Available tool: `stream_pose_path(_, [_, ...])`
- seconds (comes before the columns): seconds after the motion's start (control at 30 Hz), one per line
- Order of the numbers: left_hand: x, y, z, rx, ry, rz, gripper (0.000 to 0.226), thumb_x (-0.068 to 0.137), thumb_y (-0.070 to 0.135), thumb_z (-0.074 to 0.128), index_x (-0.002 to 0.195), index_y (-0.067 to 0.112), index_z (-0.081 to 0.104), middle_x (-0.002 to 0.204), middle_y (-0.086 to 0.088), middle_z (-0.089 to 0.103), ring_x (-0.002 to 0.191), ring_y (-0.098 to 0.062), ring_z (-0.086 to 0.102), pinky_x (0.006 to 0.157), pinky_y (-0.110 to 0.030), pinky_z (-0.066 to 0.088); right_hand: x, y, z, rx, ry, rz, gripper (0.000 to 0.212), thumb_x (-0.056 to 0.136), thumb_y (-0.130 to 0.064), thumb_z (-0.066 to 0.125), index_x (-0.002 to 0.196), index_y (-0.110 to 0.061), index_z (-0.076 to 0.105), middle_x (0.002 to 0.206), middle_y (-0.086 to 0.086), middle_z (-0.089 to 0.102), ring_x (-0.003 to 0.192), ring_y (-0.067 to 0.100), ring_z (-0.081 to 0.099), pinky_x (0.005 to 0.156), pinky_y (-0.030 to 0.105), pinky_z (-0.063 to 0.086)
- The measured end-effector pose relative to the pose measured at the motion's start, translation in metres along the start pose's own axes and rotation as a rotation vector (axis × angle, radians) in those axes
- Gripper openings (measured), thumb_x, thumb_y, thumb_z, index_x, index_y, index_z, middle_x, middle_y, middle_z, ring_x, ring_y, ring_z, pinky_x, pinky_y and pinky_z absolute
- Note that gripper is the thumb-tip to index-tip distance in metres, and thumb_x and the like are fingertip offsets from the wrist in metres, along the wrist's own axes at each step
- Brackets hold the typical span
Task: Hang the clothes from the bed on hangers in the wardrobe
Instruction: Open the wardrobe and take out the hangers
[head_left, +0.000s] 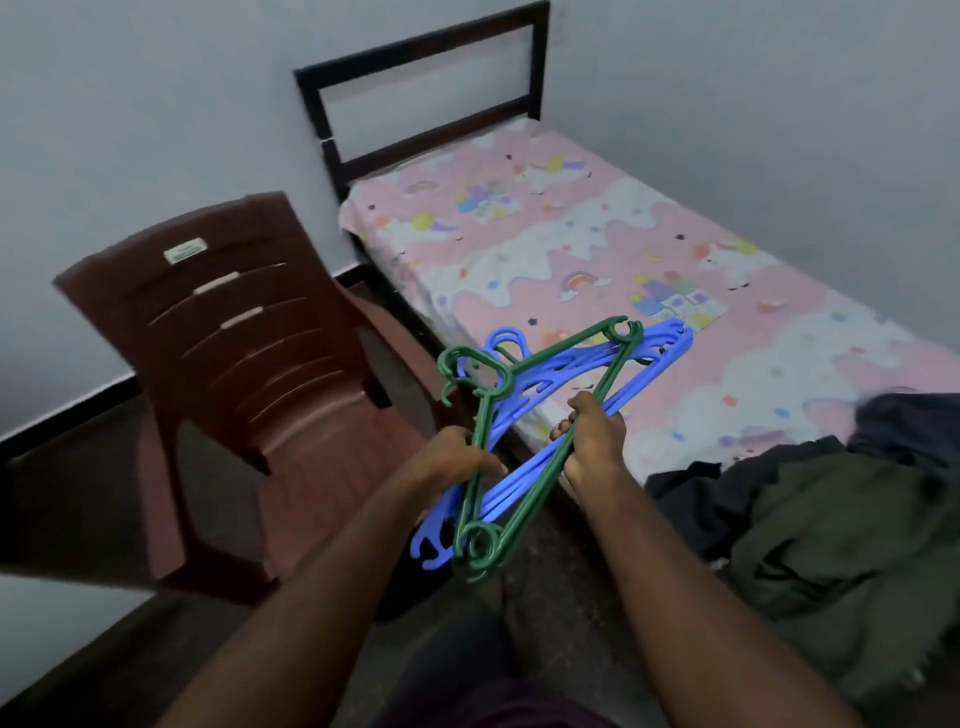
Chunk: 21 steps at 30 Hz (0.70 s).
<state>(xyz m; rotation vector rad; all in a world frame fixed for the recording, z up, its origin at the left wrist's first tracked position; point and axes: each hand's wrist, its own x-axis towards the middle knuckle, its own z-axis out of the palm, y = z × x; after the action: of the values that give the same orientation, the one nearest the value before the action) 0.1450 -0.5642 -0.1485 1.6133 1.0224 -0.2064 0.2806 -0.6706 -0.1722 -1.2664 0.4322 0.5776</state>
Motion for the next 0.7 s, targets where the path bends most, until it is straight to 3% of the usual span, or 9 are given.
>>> stream_pose_path(0.13, [0.066, 0.028, 0.012, 0.129, 0.006, 0.020, 0.034, 0.063, 0.015, 0.079, 0.091, 0.003, 0.064, 0.090, -0.018, 0.069, 0.080, -0.029, 0.068, 0.070, -0.041, 0.060, 0.053, -0.017, 0.007, -0.011, 0.053, 0.025, 0.023, 0.087, -0.004, 0.057, 0.103, -0.009, 0.041, 0.067, 0.006, 0.032, 0.048, 0.019, 0.034, 0.047, 0.030, 0.037])
stream_pose_path(0.3, [0.168, 0.070, 0.005, 0.220, -0.004, 0.028, 0.014, 0.078, 0.008, 0.068, 0.090, 0.005, 0.061, 0.087, -0.013, 0.066, 0.085, -0.030, 0.066, 0.066, -0.031, 0.050, 0.147, -0.036, 0.044, -0.050, 0.058, 0.097, 0.009, 0.089, -0.005, 0.057, 0.095, -0.003, 0.051, 0.066, 0.008, 0.047, 0.051, 0.021, 0.050, 0.051, 0.032, 0.048])
stream_pose_path(0.43, [0.279, 0.102, -0.015, 0.270, -0.030, 0.033, 0.039, 0.063, 0.020, 0.068, 0.096, 0.000, 0.061, 0.087, -0.017, 0.066, 0.084, -0.032, 0.066, 0.067, -0.036, 0.050, 0.245, -0.044, 0.093, -0.102, 0.100, 0.165, 0.009, 0.089, -0.003, 0.061, 0.096, 0.003, 0.058, 0.072, 0.010, 0.054, 0.066, 0.022, 0.061, 0.061, 0.038, 0.054])
stream_pose_path(0.6, [0.421, 0.139, -0.038, 0.354, -0.078, 0.018, 0.041, 0.072, 0.016, 0.066, 0.111, 0.004, 0.060, 0.092, -0.014, 0.062, 0.087, -0.032, 0.061, 0.067, -0.031, 0.042, 0.366, -0.045, 0.152, -0.176, 0.161, 0.265, 0.013, 0.087, -0.002, 0.063, 0.100, -0.002, 0.059, 0.075, 0.011, 0.059, 0.066, 0.020, 0.063, 0.059, 0.032, 0.051])
stream_pose_path(0.7, [0.509, 0.149, -0.048, 0.399, -0.086, 0.031, 0.040, 0.074, 0.011, 0.066, 0.114, 0.007, 0.060, 0.100, -0.016, 0.065, 0.096, -0.032, 0.061, 0.071, -0.029, 0.041, 0.437, -0.039, 0.183, -0.187, 0.171, 0.298, 0.003, 0.088, -0.001, 0.064, 0.088, -0.003, 0.061, 0.076, 0.010, 0.058, 0.067, 0.021, 0.060, 0.061, 0.033, 0.051])
